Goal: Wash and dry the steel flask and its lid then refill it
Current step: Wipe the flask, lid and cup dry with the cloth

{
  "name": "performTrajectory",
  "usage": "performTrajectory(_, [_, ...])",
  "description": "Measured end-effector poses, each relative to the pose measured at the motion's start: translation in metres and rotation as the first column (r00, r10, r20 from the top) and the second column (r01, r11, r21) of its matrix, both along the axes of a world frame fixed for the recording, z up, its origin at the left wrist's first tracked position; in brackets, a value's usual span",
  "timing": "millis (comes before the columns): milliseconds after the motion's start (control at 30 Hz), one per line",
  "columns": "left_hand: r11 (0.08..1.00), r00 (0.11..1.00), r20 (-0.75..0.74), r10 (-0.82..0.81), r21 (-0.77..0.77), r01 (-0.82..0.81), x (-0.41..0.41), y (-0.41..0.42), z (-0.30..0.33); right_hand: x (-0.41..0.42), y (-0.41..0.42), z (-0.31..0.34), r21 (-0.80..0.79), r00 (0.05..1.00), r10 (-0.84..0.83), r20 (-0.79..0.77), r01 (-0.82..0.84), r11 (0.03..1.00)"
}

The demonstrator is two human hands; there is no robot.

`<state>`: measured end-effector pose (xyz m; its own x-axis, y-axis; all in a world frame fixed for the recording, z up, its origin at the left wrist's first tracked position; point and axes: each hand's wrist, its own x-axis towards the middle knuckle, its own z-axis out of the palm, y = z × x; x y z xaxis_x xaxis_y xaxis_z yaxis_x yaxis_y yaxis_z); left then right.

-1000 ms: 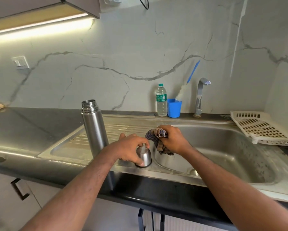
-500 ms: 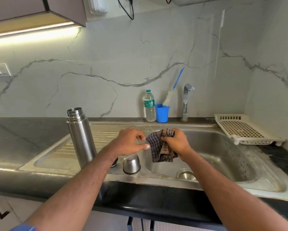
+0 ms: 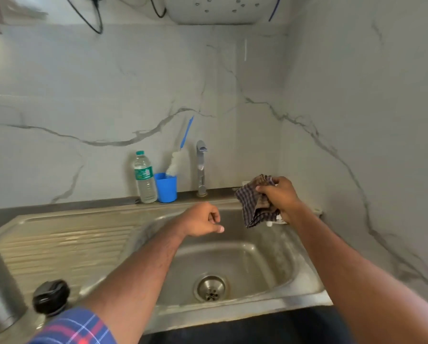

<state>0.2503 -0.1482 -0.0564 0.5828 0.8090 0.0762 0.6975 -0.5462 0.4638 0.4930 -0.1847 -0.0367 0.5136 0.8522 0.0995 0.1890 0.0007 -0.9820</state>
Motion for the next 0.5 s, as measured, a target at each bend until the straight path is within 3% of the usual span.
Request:
performTrajectory(133, [0.998, 0.998, 0.002, -0.056, 0.035, 0.056, 0.047, 0.017, 0.005, 0.047, 0.008, 0.011, -0.009, 0.993, -0.116, 0.037, 0.116, 0.993])
performTrajectory(200, [0.996, 0.997, 0.002, -0.072, 0.055, 0.072, 0.064, 0.023, 0.003, 0.059, 0.014, 0.013, -0.04, 0.981, -0.141, 0.136, 0.148, 0.988])
performTrajectory(300, [0.994, 0.996, -0.012, -0.091, 0.06, 0.092, 0.08, 0.029, -0.002, 0.067, 0.027, 0.011, -0.081, 0.953, -0.141, 0.267, 0.168, 0.982])
performTrajectory(433, [0.994, 0.995, -0.027, -0.098, 0.038, 0.099, 0.088, 0.034, -0.01, 0.074, 0.045, 0.002, -0.136, 0.948, -0.119, 0.295, 0.165, 0.977])
performTrajectory(500, [0.995, 0.995, -0.019, -0.096, 0.033, 0.096, 0.087, 0.036, -0.011, 0.078, 0.051, -0.004, -0.197, 0.909, -0.094, 0.405, 0.187, 0.962])
